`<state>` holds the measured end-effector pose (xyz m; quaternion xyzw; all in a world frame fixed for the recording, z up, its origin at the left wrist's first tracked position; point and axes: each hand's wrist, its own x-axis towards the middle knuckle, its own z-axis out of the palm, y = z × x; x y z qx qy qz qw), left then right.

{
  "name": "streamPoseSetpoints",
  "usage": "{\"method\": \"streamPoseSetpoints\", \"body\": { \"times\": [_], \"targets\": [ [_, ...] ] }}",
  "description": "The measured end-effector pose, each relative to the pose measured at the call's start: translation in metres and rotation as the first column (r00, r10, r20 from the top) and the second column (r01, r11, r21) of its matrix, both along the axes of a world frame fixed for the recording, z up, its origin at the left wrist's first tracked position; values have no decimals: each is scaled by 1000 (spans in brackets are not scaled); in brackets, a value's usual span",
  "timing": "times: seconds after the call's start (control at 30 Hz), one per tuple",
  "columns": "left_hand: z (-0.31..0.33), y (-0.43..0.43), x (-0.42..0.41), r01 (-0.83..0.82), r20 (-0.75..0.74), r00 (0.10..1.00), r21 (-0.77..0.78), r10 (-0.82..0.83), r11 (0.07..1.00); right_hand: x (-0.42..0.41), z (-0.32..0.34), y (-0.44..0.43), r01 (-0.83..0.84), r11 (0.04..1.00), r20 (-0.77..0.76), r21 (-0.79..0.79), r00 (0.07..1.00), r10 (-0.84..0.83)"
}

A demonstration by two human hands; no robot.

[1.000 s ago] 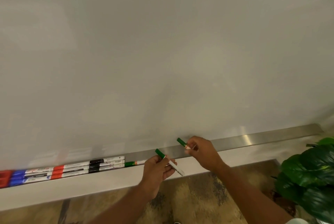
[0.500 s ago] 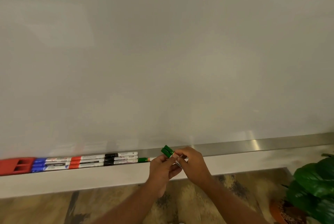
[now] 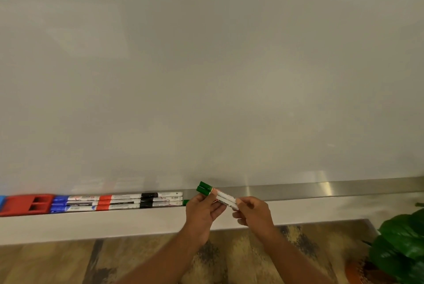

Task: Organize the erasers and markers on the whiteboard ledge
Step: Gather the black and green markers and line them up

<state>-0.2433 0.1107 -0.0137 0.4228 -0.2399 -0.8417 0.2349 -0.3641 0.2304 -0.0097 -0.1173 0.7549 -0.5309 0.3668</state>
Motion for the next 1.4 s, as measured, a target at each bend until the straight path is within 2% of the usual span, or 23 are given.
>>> {"method": "streamPoseSetpoints", "body": {
  "times": [0.13, 0.27, 0.33, 0.4, 0.43, 0.47, 0.53, 0.6, 0.67, 0.73, 0.9, 1.1, 1.4],
  "targets": [
    [-3, 0, 2, -17, -13, 1000, 21, 18, 1000, 7, -2, -2, 130, 988, 180, -86, 977, -113],
    [-3, -1, 6, 18, 13, 1000, -30, -17, 999, 4, -4, -9, 169, 978, 164, -126, 975, -147],
    [-2, -1, 8, 103, 121, 989, -110, -90, 989, -2, -4, -14, 159, 979, 108, -130, 983, -145],
    [0, 2, 9, 235, 325, 934, -240, -150, 942, -11, -3, -20, 152, 982, 58, -116, 988, -146],
    [1, 4, 11, 327, 442, 883, -334, -160, 884, -16, -4, -23, 142, 985, 40, -102, 989, -139],
    [0, 7, 14, 435, 546, 824, -435, -153, 788, -19, -6, -26, 125, 989, 19, -81, 992, -123],
    [-2, 15, 21, 633, 691, 715, -575, -108, 518, -25, -10, -32, 73, 997, -35, -33, 997, -74],
    [-6, 19, 27, 754, 770, 634, -597, -67, 274, -29, -14, -37, 34, 999, -76, -2, 996, -34],
    [-11, 17, 29, 820, 821, 570, -566, -35, 78, -31, -17, -43, 14, 1000, -102, 23, 995, -12],
    [-13, 13, 27, 859, 860, 511, -511, -9, -47, -31, -21, -49, 9, 999, -109, 44, 994, -5],
    [-28, -2, 22, 914, 939, 341, -319, 49, -250, -27, -30, -63, 4, 992, -129, 123, 992, 12],
    [-51, -12, 28, 935, 964, 220, -165, 150, -312, -17, -33, -76, 44, 971, -250, 235, 968, 17],
    [-55, -17, 40, 945, 969, 171, -110, 178, -307, -4, -33, -88, -70, 944, -358, 322, 914, 190]
  ]
}}
